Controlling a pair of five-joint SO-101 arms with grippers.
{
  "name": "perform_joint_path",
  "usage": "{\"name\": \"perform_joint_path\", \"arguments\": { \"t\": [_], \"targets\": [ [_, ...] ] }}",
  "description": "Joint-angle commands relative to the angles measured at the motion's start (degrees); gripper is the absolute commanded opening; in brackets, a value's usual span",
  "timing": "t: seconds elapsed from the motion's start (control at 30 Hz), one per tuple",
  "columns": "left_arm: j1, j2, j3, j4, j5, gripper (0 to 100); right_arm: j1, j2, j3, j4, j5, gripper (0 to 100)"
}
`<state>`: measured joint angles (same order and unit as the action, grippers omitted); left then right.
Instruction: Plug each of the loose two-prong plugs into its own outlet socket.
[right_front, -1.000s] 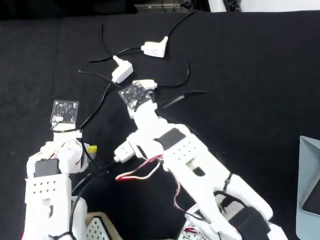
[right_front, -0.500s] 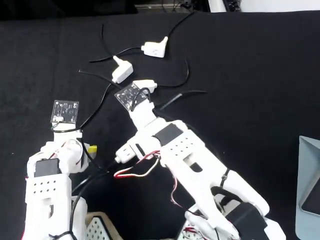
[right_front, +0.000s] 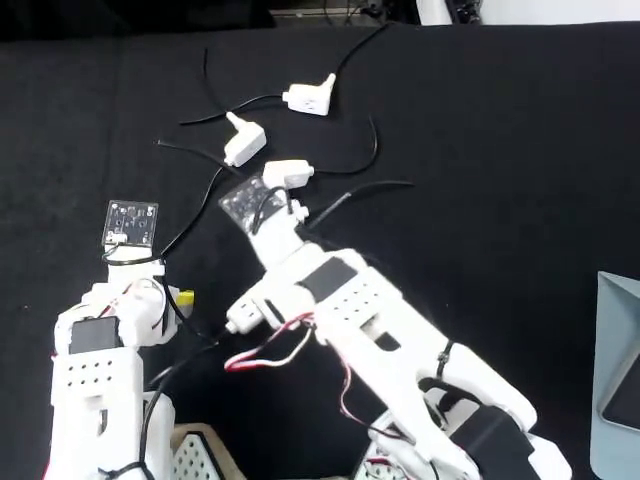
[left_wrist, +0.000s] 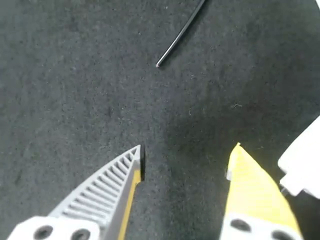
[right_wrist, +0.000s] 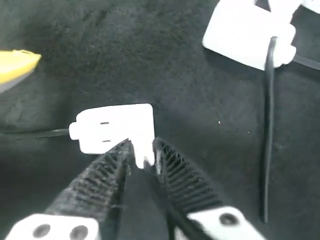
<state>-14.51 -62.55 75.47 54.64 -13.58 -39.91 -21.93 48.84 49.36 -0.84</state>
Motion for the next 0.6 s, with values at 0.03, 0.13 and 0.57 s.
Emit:
{"name": "perform_joint_path", "arguments": {
  "t": [0.03, 0.13, 0.57],
  "targets": [
    [-0.48, -0.70, -0.40, -1.23, 0.26, 28, -2.46, 0.40, 2.68, -3.34, 0.18, 1.2],
    [-0.48, -0.70, -0.31, -1.23, 0.26, 28, -2.46, 1.89, 2.86, -3.43, 0.18, 1.2],
    [-0.48, -0.70, -0.31, -1.23, 0.26, 28, -0.79, 14.11, -3.91, -6.86, 0.35, 1.2]
  ]
}}
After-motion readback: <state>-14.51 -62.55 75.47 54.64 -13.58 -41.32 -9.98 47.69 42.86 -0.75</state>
